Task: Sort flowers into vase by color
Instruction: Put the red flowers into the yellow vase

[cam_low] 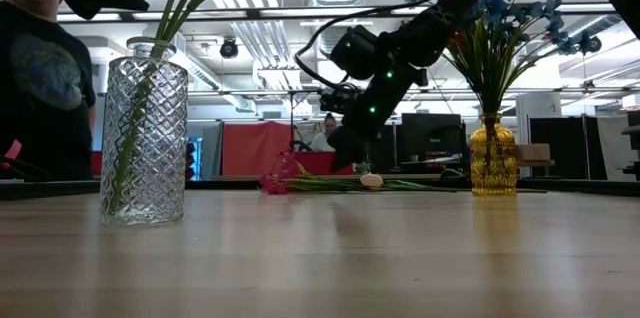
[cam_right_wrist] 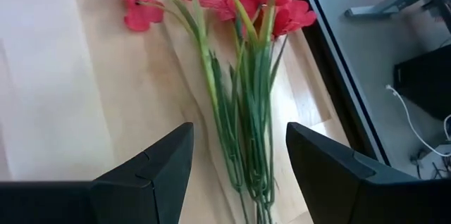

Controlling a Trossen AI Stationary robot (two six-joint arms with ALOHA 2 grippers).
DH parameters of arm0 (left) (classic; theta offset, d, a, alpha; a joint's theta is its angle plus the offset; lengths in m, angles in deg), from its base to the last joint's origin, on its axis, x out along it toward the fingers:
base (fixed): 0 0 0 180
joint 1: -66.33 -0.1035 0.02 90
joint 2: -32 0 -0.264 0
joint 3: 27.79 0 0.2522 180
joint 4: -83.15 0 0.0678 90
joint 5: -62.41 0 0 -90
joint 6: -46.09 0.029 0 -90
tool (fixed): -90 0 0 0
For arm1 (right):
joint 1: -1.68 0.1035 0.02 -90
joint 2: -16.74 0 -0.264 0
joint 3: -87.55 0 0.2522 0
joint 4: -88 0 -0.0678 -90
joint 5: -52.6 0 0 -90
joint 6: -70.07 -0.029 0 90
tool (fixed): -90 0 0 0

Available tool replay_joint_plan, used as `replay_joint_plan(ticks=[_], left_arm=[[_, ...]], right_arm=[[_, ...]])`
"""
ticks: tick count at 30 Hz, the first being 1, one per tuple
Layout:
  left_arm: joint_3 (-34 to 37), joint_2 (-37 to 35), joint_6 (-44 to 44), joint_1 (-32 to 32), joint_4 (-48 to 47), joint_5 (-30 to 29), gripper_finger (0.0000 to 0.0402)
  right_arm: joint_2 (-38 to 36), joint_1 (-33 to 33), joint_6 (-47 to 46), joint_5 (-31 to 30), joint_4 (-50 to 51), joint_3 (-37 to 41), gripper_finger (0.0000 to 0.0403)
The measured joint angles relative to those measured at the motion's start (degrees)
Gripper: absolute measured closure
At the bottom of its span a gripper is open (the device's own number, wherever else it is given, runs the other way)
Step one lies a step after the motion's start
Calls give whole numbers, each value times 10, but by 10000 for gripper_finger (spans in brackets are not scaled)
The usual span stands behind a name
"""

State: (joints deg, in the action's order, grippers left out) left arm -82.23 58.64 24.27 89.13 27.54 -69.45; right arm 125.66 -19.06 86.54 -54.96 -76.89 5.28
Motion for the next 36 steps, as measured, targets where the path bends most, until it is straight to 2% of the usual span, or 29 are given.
replay_joint_plan(ticks=[9, 14, 25, 29, 36], left_arm=[[0, 0, 0, 0, 0, -13, 299], [0, 0, -1, 0, 0, -13, 299], [0, 1, 1, 0, 0, -18, 299], [0, 1, 1, 0, 0, -18, 299], [0, 1, 1, 0, 0, -18, 299]], right_arm=[[35, 0, 25, -1, -8, -2, 184], [46, 0, 34, -31, -13, -2, 184], [47, -7, 35, -19, -18, -3, 188], [51, -10, 29, -14, -21, -3, 219], [65, -18, 31, -13, -21, -11, 315]])
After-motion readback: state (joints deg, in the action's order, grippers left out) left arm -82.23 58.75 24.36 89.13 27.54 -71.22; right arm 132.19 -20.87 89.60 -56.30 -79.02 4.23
